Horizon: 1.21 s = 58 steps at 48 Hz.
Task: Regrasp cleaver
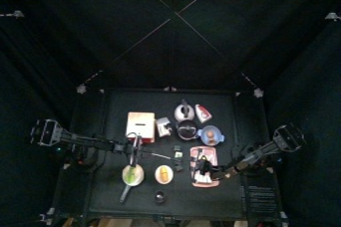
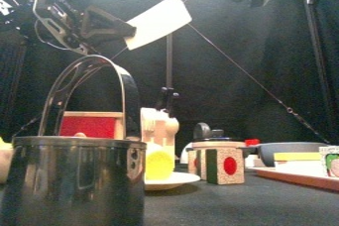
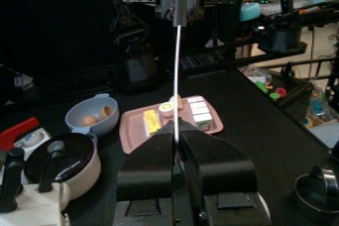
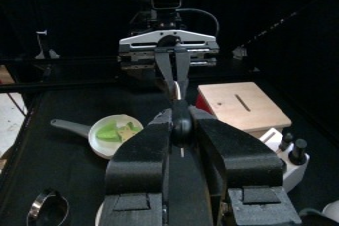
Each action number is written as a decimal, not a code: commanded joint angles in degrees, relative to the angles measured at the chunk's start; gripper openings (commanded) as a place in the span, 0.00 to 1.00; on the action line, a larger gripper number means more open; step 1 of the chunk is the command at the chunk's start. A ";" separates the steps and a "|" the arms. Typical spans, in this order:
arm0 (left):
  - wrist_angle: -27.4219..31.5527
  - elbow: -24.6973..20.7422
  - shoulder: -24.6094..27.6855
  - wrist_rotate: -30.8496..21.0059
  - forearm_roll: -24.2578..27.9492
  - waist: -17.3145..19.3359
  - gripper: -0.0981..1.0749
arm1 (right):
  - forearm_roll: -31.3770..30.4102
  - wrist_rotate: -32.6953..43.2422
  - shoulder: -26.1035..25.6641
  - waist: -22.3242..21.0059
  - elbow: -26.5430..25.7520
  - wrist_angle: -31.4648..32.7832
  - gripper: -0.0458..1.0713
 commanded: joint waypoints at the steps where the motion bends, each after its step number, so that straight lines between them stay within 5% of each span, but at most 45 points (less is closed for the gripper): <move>1: -0.62 -0.97 -1.14 -0.18 -0.26 0.09 0.42 | 1.93 0.09 -0.53 0.09 -1.32 -0.35 0.54; 9: -0.62 -0.26 -3.34 -0.18 -0.79 0.18 0.42 | 8.79 0.09 -1.32 0.70 -1.85 -1.23 0.64; 22: -0.62 2.81 -5.98 -0.26 -2.02 0.26 0.42 | 32.34 -1.32 -5.98 0.18 -6.06 -8.53 0.94; 32: -0.62 3.25 -6.33 -0.18 -3.16 0.18 0.42 | 50.10 -6.24 -9.58 -4.92 -9.67 -9.93 0.97; 37: -0.62 3.52 -6.33 -0.18 -3.16 0.18 0.42 | 61.70 -15.47 -10.11 -6.77 -12.30 -3.78 0.97; 42: -0.53 3.69 -6.33 -0.18 -3.16 0.26 0.42 | 72.77 -28.30 -8.26 -6.94 -17.40 9.14 0.97; 51: -0.53 3.78 -6.33 -0.18 -3.16 0.26 0.42 | 75.50 -51.59 -5.63 -7.82 -29.36 22.32 0.97; 58: -0.53 3.78 -6.42 -0.18 -3.16 0.26 0.42 | 83.94 -58.62 -4.66 -16.26 -34.80 26.19 0.97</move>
